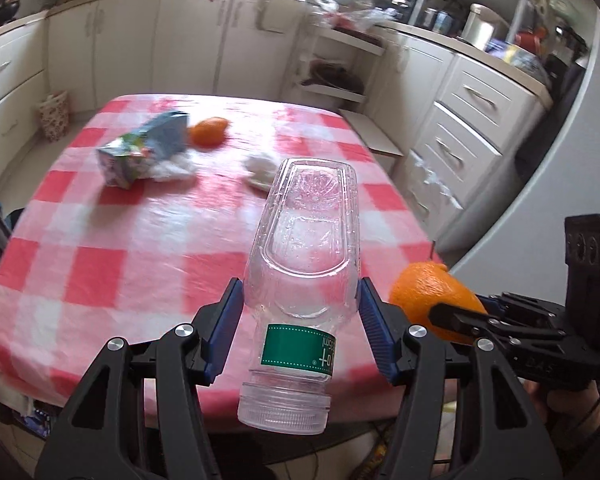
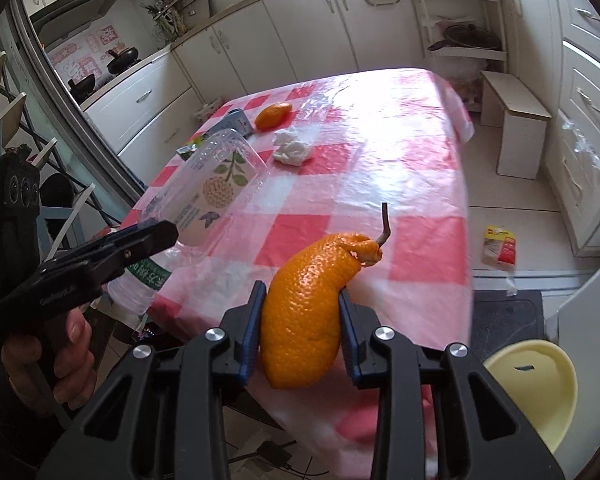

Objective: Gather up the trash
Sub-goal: 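Carry the bottle and peel to the yellow bucket and open both tools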

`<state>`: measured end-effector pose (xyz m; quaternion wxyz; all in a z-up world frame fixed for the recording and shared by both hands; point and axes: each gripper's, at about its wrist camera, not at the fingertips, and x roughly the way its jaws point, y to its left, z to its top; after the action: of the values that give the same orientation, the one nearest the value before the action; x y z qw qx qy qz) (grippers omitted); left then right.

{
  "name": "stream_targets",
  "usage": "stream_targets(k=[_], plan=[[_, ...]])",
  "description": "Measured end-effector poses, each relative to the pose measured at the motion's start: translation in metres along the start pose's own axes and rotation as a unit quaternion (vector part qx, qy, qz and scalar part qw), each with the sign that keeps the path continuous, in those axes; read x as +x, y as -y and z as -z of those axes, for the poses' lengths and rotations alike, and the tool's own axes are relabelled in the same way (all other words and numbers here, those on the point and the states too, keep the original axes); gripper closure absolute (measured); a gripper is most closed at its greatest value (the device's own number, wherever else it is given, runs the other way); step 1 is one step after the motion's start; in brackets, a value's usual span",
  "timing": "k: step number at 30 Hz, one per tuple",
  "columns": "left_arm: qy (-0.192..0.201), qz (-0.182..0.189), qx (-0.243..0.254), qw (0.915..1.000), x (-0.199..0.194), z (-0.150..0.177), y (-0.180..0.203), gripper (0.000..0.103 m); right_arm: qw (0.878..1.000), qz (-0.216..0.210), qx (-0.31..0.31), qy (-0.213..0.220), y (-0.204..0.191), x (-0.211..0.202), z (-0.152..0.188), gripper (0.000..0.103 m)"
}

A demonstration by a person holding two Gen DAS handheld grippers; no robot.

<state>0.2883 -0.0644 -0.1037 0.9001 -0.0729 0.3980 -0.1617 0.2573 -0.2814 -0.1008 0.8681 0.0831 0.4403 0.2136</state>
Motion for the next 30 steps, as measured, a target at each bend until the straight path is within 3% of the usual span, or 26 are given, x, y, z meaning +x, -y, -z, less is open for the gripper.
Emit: stream_targets(k=[13, 15, 18, 22, 24, 30], plan=[[-0.032, 0.083, 0.09, 0.9919, 0.013, 0.026, 0.128, 0.048, 0.992, 0.081, 0.086, 0.046, 0.075, -0.072, 0.055, 0.069], [-0.038, 0.092, 0.101, 0.9899, 0.017, 0.03, 0.144, 0.048, 0.989, 0.101, 0.094, 0.047, 0.086, -0.08, 0.062, 0.081], [-0.048, 0.102, 0.117, 0.9867, 0.023, 0.035, 0.167, 0.048, 0.985, 0.112, 0.119, 0.05, 0.102, -0.088, 0.07, 0.083], [-0.062, 0.112, 0.13, 0.9833, 0.036, 0.042, 0.189, 0.048, 0.977, 0.147, 0.15, 0.031, 0.123, -0.088, 0.081, 0.084], [-0.068, 0.117, 0.136, 0.9814, 0.042, 0.048, 0.198, 0.048, 0.974, 0.146, 0.171, 0.031, 0.132, -0.089, 0.086, 0.084], [-0.085, 0.134, 0.168, 0.9729, 0.056, 0.06, 0.228, 0.048, 0.961, 0.168, 0.207, 0.075, 0.142, -0.113, 0.087, 0.083]])
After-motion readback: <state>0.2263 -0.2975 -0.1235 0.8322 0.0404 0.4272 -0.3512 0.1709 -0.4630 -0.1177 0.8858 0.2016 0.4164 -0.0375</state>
